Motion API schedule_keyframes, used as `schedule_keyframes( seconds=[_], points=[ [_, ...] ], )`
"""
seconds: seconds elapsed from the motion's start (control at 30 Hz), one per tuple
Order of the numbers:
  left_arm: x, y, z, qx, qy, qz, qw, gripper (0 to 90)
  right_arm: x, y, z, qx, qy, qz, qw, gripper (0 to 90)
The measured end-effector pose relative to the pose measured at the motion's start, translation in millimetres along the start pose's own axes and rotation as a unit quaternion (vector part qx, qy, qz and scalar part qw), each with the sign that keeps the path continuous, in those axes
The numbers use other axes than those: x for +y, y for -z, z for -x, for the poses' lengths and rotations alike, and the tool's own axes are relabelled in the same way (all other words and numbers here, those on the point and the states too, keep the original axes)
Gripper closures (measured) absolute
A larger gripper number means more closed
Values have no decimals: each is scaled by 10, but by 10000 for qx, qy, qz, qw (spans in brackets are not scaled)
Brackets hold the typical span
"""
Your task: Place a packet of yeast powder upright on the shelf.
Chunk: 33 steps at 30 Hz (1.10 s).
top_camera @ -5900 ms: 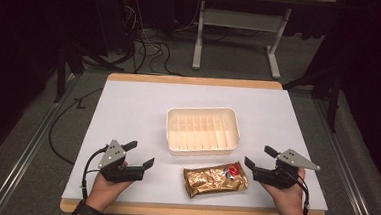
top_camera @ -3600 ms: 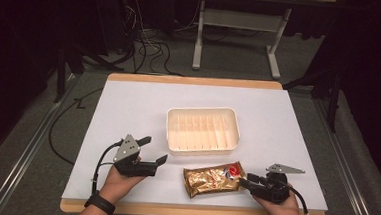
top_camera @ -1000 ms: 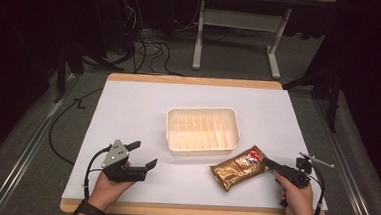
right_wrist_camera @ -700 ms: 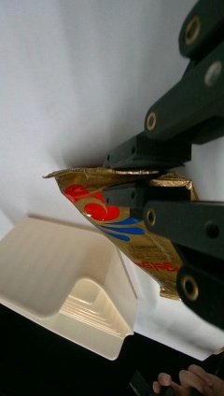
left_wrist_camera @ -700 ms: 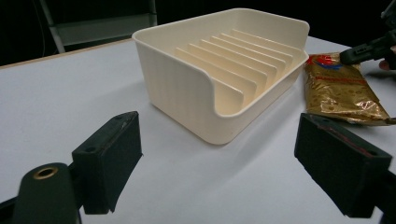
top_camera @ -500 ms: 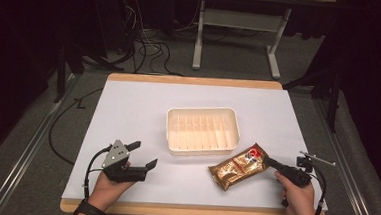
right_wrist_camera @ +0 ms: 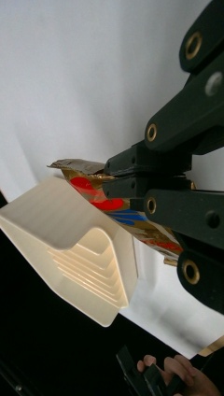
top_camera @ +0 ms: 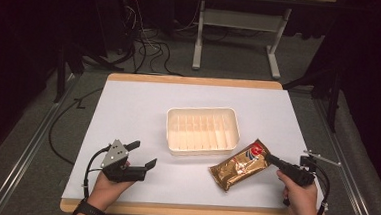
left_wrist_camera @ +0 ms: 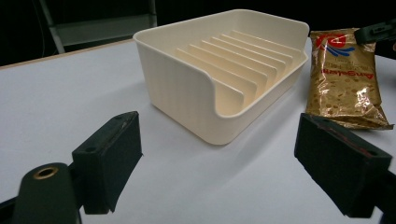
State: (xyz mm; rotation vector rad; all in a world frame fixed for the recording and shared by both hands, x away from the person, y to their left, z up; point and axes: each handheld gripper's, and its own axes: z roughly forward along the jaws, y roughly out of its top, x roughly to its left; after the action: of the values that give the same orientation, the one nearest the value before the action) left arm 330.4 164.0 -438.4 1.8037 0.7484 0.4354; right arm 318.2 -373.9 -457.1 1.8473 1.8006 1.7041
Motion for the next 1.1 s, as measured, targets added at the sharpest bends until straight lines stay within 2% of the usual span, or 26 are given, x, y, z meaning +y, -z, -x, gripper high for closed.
schedule_keyframes(
  seconds=[0.27,0.33,0.37,0.6,0.7,0.77,0.87,0.97,1.0,1.07,1.1],
  points=[
    [-1,-3,-4,-5,2,-1,10000,155,59,99,-47,65,119,298,9995,897],
    [-1,-7,-4,-6,3,1,10000,155,82,131,-76,52,212,363,9991,897],
    [-2,-10,-4,-8,-2,0,10000,155,105,164,-104,85,255,480,9985,898],
    [-2,-17,-1,-7,-2,-1,10000,155,164,274,-205,165,418,728,9963,899],
    [-1,-14,1,-11,-10,-14,10000,154,216,334,-262,175,580,910,9940,899],
    [-1,-15,2,-11,-10,-13,10000,155,230,345,-277,187,622,939,9935,898],
    [-2,-18,7,-18,-10,-8,10000,155,267,372,-329,89,851,973,9916,898],
    [-3,-22,6,-22,-11,-14,10000,155,300,402,-396,102,1077,1093,9881,898],
    [-3,-22,6,-22,-11,-14,10000,155,300,402,-396,102,1077,1093,9881,898],
    [-2,-22,5,-29,-15,-28,10000,155,318,423,-441,144,1212,1187,9854,898],
    [-3,-24,6,-28,-16,-25,10000,155,318,423,-441,144,1212,1187,9854,898]
  ],
)
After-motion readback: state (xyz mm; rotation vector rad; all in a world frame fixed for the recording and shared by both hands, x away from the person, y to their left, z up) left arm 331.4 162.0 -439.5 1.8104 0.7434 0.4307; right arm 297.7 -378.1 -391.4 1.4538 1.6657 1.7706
